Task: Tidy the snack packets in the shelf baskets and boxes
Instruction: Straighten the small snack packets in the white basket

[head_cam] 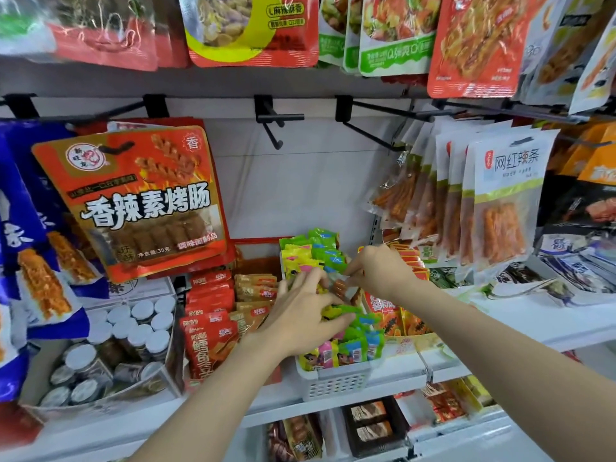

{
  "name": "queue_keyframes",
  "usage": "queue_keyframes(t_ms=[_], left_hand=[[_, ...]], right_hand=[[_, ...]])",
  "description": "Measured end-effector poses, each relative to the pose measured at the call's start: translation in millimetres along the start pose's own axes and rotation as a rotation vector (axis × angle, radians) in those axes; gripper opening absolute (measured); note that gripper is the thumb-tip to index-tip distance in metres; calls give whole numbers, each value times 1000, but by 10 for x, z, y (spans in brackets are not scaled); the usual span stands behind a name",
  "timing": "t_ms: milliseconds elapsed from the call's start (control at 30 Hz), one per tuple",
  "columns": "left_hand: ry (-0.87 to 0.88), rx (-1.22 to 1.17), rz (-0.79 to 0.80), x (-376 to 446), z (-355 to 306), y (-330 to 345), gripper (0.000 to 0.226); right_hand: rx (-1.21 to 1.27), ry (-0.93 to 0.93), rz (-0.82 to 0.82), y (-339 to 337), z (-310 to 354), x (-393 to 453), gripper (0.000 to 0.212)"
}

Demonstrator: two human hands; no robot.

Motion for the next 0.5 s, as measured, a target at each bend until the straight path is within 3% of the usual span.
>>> queue_keyframes(t_ms=[100, 167, 267, 333, 500], left_hand=[[6, -18, -15, -13, 0, -15, 65], [17, -34, -32, -33, 20, -12, 57], [26, -58, -35, -46, 48, 12, 50], [21, -38, -6, -41, 57, 37, 50], [-9, -12, 25, -43, 51, 61, 53]], right_hand=[[11, 22, -35, -8, 17, -7, 18], [154, 99, -117, -123, -81, -15, 23], [369, 92, -216, -445, -229, -100, 47], [370, 15, -166, -611, -294, -157, 55], [212, -76, -5, -619, -337, -329, 41]])
Point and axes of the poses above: each hand's wrist, its own x-axis towards the middle knuckle, its own y-axis out of the palm, z = x × y, the point moved 5 cm from there along x, towards the middle knuckle, and after that the axes turned 15 degrees about -x, right-handed, at the moved point
